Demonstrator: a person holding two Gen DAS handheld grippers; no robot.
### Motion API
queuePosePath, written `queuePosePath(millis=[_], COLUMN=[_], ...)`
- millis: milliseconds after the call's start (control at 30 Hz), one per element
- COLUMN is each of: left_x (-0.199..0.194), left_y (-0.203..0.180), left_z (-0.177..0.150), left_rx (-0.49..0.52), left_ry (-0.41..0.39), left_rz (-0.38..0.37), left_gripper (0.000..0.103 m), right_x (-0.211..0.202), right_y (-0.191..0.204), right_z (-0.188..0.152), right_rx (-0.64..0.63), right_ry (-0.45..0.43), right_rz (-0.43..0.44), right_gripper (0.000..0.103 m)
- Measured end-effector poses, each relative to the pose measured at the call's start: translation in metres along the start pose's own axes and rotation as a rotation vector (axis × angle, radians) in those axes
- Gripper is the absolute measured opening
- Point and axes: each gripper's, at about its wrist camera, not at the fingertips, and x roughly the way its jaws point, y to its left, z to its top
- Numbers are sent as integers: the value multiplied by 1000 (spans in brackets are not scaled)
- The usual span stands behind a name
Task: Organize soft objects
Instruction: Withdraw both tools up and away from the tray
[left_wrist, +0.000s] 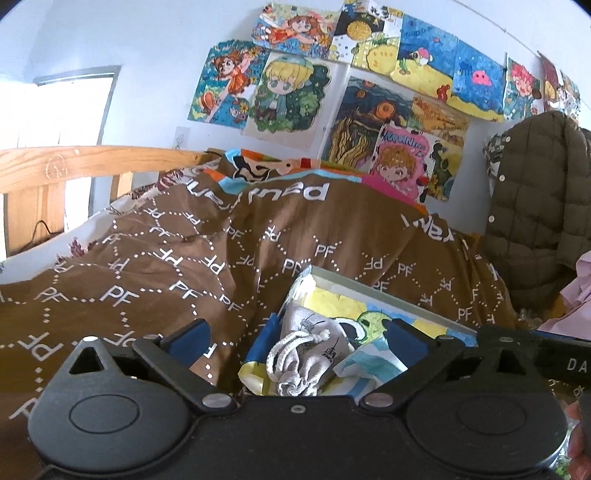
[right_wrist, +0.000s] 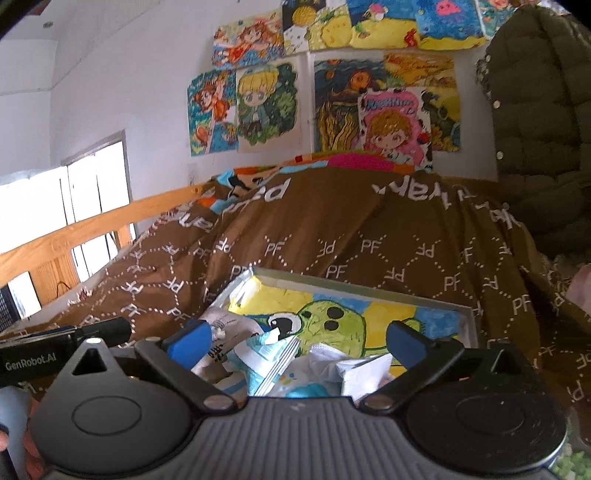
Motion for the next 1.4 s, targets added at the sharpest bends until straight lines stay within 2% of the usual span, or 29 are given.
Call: queuePosePath(millis=[467, 767, 1400], left_x=[-73, -120, -191], left_y=[-16, -19, -24], left_z=[4, 3, -24], left_rx=[11, 31, 57], left_ry=[-52, -53, -98], left_rz=[-26, -39, -43], left_gripper=[102, 102, 102], right_x=[-81, -129, -201], right_y=[1, 7, 35], right_z=[-6, -15, -35], right_rx=[59, 69, 72], right_ry=[-80, -106, -149], right_rz=[-53, -79, -119], right_gripper=[103, 103, 103])
